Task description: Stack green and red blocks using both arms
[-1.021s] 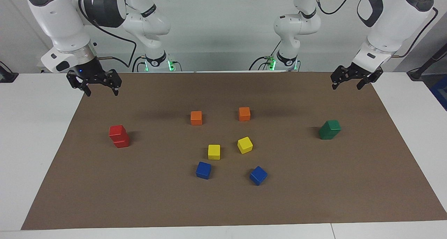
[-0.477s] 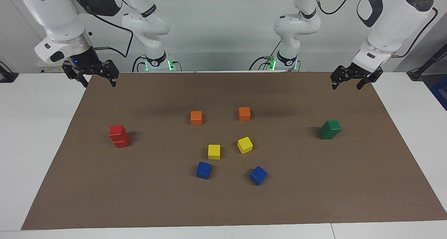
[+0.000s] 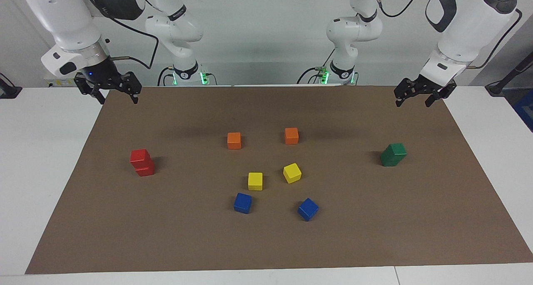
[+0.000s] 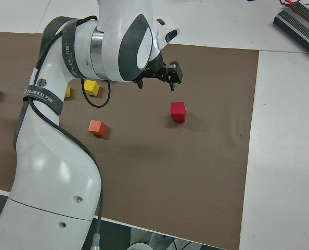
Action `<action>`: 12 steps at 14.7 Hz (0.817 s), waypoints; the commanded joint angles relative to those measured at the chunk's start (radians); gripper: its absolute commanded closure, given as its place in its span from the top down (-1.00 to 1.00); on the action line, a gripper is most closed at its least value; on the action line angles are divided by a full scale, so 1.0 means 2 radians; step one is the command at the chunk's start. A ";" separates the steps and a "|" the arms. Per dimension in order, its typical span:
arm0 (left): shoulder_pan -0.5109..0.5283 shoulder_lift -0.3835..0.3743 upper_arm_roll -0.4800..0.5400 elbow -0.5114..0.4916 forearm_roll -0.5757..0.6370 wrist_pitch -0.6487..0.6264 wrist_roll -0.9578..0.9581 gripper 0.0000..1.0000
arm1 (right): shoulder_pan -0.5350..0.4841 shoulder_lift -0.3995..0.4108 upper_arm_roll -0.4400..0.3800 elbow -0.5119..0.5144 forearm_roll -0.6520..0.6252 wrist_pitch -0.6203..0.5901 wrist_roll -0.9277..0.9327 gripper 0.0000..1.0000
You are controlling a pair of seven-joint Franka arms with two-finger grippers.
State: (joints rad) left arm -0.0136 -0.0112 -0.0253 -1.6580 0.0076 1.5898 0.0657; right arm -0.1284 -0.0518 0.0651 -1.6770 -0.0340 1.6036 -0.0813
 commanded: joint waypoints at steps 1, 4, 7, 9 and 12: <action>-0.005 -0.003 0.003 -0.002 -0.001 0.002 0.001 1.00 | -0.007 0.002 0.003 0.006 0.009 -0.012 0.007 1.00; -0.005 -0.003 0.003 -0.002 -0.001 0.002 0.001 1.00 | -0.008 0.003 0.003 0.006 0.009 -0.012 0.011 1.00; -0.005 -0.003 0.003 -0.002 -0.001 0.002 0.001 1.00 | -0.008 0.002 0.003 0.006 0.009 -0.012 0.018 1.00; -0.005 -0.003 0.003 -0.002 -0.001 0.002 0.001 1.00 | -0.006 0.002 0.003 0.006 0.009 -0.012 0.023 1.00; -0.005 -0.003 0.003 -0.002 -0.001 0.002 0.001 1.00 | -0.006 0.002 0.003 0.006 0.009 -0.011 0.023 1.00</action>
State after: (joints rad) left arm -0.0138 -0.0112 -0.0253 -1.6580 0.0076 1.5899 0.0657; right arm -0.1290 -0.0517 0.0651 -1.6770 -0.0340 1.6014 -0.0529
